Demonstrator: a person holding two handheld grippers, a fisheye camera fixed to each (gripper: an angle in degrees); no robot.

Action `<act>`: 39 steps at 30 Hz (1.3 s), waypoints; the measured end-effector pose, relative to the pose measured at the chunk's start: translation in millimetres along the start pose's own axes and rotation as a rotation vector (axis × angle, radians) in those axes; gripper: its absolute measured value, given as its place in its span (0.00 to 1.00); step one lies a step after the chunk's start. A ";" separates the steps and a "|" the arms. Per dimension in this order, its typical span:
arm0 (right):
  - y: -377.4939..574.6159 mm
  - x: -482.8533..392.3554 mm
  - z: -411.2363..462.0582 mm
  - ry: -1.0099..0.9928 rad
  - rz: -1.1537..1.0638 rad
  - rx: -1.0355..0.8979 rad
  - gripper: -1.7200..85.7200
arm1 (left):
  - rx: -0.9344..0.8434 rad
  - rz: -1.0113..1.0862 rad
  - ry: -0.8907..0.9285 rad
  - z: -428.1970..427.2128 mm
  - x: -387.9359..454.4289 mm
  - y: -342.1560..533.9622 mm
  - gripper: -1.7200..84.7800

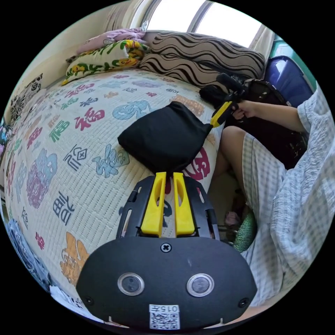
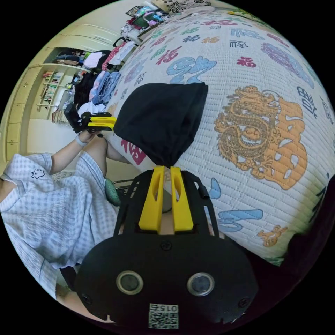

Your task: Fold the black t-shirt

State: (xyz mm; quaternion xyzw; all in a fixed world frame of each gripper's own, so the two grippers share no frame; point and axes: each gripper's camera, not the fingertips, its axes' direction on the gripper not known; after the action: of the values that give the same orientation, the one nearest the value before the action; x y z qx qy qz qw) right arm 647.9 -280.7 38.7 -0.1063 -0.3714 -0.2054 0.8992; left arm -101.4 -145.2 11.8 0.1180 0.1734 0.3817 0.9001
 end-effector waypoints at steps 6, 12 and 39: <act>-14.6 -14.1 -30.4 -0.079 -0.003 0.205 0.08 | 0.189 -0.197 0.124 -31.2 -28.8 -14.7 0.07; -44.5 -27.2 43.0 0.059 -0.005 -0.031 0.02 | -0.085 -0.157 0.114 41.2 -25.0 -30.5 0.05; -64.8 57.9 -8.1 -0.101 0.383 0.280 0.02 | 0.084 -0.597 0.226 88.5 -154.0 -6.8 0.02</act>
State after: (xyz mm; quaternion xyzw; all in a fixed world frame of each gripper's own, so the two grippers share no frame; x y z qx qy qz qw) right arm 660.9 -358.2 76.7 -0.0595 -0.4137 0.0280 0.9080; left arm -161.2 -269.1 124.4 0.0558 0.3150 0.1040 0.9417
